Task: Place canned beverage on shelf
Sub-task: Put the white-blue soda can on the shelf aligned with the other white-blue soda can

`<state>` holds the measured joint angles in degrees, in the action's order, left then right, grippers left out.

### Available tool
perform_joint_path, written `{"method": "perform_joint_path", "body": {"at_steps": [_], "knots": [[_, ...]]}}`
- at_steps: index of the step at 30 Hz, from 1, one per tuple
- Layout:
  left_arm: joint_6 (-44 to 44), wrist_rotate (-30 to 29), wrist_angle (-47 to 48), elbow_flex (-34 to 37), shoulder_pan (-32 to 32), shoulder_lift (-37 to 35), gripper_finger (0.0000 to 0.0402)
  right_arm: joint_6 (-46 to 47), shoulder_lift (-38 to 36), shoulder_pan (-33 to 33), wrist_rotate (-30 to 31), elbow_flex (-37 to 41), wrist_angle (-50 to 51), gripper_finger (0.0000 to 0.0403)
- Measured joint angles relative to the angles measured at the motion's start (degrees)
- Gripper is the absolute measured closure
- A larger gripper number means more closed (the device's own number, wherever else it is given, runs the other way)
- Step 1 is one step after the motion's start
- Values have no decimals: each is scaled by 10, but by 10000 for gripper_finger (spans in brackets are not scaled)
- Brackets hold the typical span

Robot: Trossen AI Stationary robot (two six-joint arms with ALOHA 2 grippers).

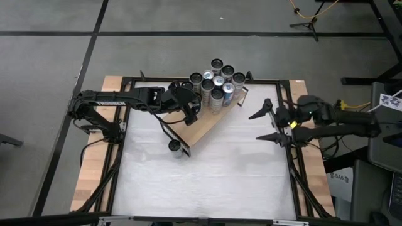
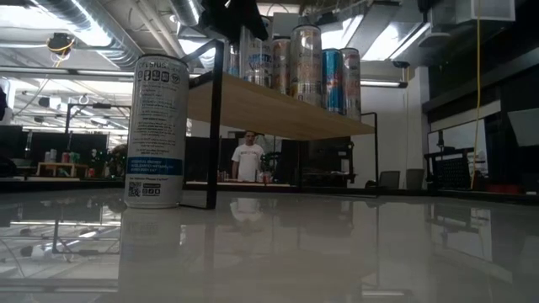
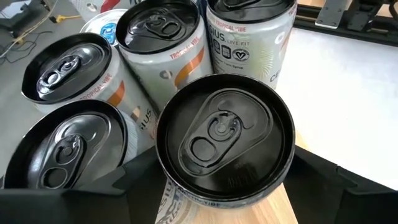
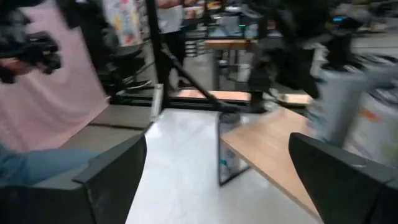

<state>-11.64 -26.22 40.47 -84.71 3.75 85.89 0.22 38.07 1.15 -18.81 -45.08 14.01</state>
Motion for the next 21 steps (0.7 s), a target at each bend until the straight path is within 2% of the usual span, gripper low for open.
{"method": "perform_joint_path", "body": {"at_steps": [4, 12, 18, 21], "knots": [[0, 0, 0, 0, 0, 0, 134, 14, -67, 0, 43, 61, -11, 15], [0, 2, 0, 0, 0, 0, 133, 41, -205, 0, 48, 148, -12, 15], [-1, 0, 0, 0, 0, 0, 133, 56, -281, 0, 49, 196, -10, 15], [-48, -30, 0, 0, -1, 0, 133, 56, -305, 0, 54, 216, -12, 15]]}}
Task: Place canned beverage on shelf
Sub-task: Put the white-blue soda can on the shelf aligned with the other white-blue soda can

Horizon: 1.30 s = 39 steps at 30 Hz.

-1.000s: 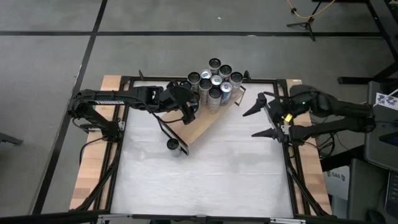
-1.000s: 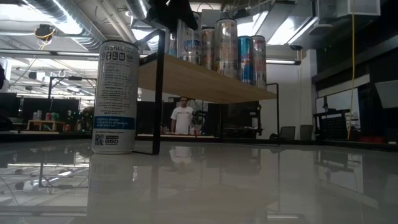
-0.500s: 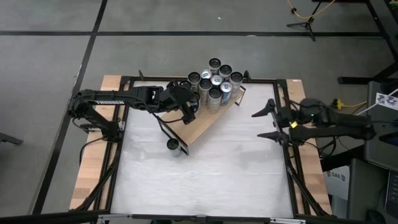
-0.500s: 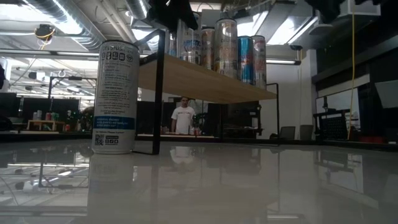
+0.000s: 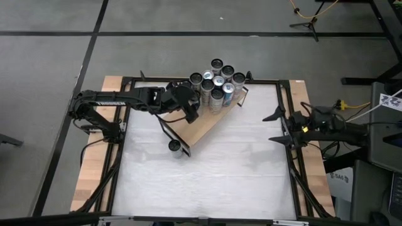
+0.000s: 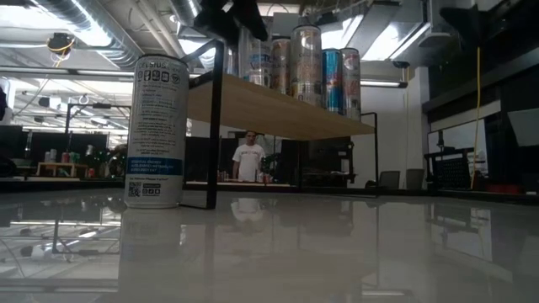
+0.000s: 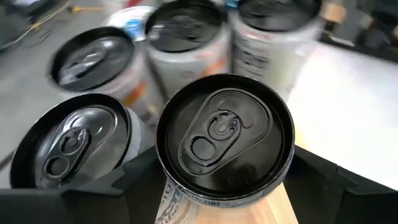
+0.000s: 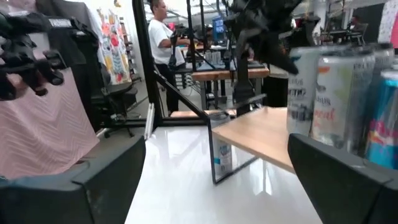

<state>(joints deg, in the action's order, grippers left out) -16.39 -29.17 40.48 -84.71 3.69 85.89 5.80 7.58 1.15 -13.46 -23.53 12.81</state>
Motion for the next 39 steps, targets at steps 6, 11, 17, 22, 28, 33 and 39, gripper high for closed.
{"method": "perform_joint_path", "body": {"at_steps": [6, 11, 17, 22, 28, 33, 39], "knots": [[-22, 6, 0, 0, 1, 0, 133, 0, -29, 0, 15, 37, 1, 15], [-6, 44, -2, 0, 0, 0, 133, 2, -34, 0, 20, 56, 1, 15], [-10, 45, -2, 0, 1, 0, 133, 3, -34, 0, 21, 57, 0, 15], [-10, 45, -2, 0, 1, 0, 133, 3, -34, 0, 21, 57, 0, 15], [-10, 45, -2, 0, 1, 0, 133, 3, -34, 0, 21, 57, 1, 15], [-10, 46, -2, 0, 1, 0, 133, 0, -34, 0, 21, 57, 1, 15], [5, 48, -2, 0, 1, 0, 102, -6, -34, 0, 27, 57, 7, 15]]}}
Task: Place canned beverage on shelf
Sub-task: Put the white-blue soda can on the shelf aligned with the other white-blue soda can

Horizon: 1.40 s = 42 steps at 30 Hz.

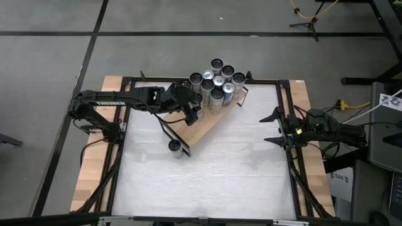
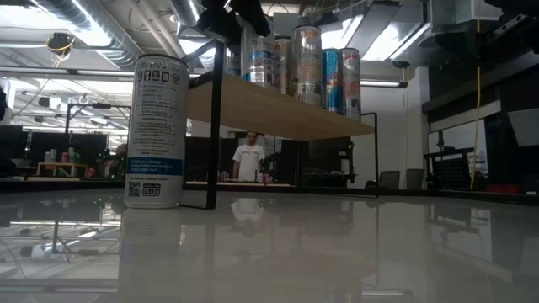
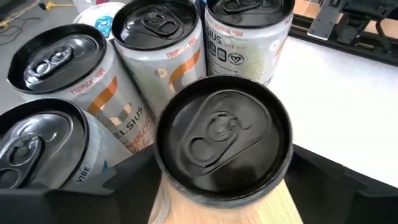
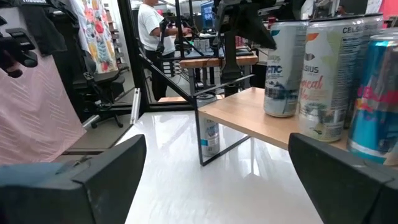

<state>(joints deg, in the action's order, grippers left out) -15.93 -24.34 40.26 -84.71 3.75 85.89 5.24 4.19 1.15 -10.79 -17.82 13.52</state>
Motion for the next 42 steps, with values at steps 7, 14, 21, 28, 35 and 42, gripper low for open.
{"method": "perform_joint_path", "body": {"at_steps": [7, 14, 21, 28, 35, 42], "knots": [[-34, 0, 0, 0, 0, 0, 53, -19, 0, 0, 4, 0, 1, 15], [-32, 12, -1, -1, -1, -4, 47, -13, 0, 0, 10, 42, -24, 15], [-32, 13, -1, -1, -9, -15, 47, -11, 0, 0, 18, 100, -107, 15], [-32, 9, -11, 0, -30, -37, 46, 4, 0, 0, 29, 136, -145, 15], [-30, 14, -24, 0, -48, -61, 46, 21, 0, 0, 42, 174, -176, 15], [-34, 13, -28, 0, -71, -82, 46, 24, 0, 0, 44, 174, -171, 15]]}}
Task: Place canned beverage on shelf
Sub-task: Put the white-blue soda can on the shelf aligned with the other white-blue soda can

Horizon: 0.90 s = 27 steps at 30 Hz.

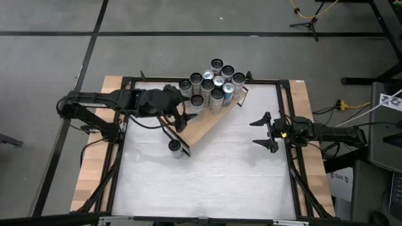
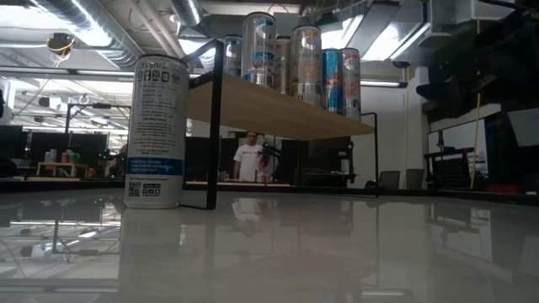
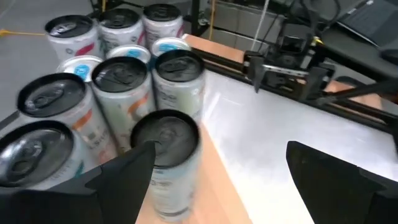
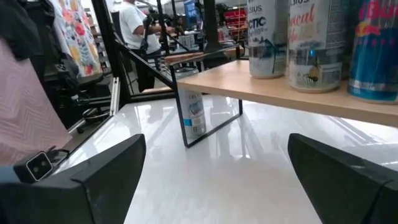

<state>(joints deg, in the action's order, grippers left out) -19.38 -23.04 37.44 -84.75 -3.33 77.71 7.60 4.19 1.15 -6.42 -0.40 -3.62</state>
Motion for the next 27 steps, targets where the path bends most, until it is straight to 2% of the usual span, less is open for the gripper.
{"method": "perform_joint_path", "body": {"at_steps": [6, 12, 27], "knots": [[-49, 2, 11, 0, -36, 5, 49, 0, 0, 0, 14, 0, 2, 15], [-84, 11, 38, 0, -67, 18, 78, 0, 0, 0, 14, 0, 3, 15], [-103, 12, 36, 0, -79, 92, 247, 1, 0, 0, 14, 0, 7, 15]]}}
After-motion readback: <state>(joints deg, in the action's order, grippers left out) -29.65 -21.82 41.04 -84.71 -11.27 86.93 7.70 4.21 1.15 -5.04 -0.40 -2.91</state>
